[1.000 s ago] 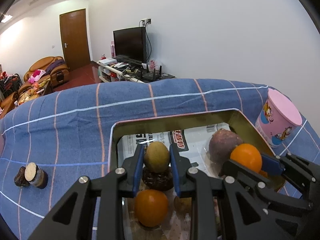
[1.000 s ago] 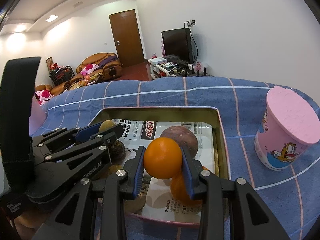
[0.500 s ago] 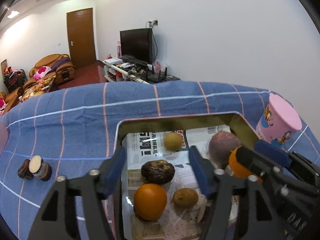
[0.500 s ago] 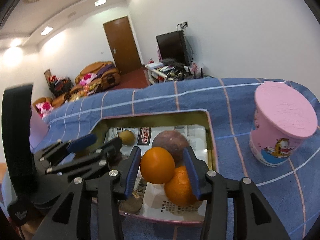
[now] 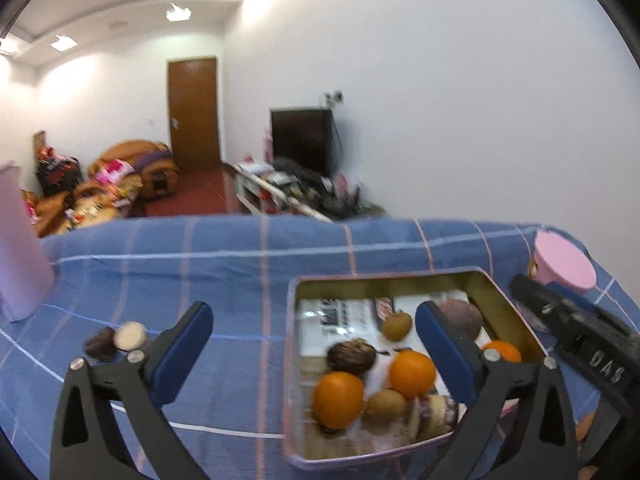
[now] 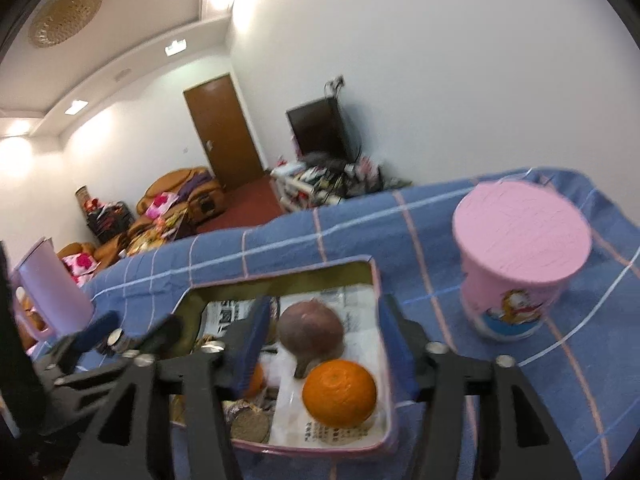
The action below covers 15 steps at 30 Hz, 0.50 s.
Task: Organize fruits
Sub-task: 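Open both grippers to drop the fruits into the tin, then withdraw both grippers from the tin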
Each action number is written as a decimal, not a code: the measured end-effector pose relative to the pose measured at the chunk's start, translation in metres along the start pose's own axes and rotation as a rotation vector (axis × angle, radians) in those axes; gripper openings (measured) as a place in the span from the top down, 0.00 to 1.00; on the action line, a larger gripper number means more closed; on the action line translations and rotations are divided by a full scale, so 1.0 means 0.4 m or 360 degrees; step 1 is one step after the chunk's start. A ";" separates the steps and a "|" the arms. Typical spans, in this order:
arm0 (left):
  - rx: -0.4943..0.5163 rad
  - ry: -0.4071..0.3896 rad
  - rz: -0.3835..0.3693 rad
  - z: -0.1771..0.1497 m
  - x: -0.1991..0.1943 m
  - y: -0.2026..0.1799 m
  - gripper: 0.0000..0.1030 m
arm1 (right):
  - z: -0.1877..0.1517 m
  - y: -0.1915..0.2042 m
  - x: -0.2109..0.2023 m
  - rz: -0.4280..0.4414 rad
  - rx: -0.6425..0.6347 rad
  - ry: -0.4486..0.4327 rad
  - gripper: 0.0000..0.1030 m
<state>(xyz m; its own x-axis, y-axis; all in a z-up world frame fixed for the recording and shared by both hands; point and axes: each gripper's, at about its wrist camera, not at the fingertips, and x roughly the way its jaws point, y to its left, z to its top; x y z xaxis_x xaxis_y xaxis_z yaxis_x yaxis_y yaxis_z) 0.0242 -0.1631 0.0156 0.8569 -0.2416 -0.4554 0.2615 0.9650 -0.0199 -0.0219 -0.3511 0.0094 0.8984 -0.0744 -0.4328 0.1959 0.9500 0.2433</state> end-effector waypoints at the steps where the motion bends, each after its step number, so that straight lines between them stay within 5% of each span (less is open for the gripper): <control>1: -0.0003 -0.0033 0.0026 -0.003 -0.010 0.008 0.00 | 0.001 0.003 -0.013 -0.0014 -0.0012 -0.0056 0.35; 6: 0.0004 -0.0098 0.0141 -0.018 -0.037 0.037 0.00 | -0.011 0.015 -0.096 -0.0190 -0.0066 -0.0389 0.06; 15: 0.0070 -0.0139 0.0217 -0.045 -0.066 0.047 0.00 | -0.022 0.029 -0.098 -0.0267 -0.0095 -0.0373 0.06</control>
<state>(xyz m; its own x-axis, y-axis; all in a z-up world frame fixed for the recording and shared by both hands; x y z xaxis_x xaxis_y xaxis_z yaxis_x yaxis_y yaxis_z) -0.0016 -0.1368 0.0113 0.9205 -0.1185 -0.3723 0.1578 0.9845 0.0768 -0.0585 -0.3346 0.0217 0.9231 -0.2936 -0.2485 0.3323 0.9341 0.1306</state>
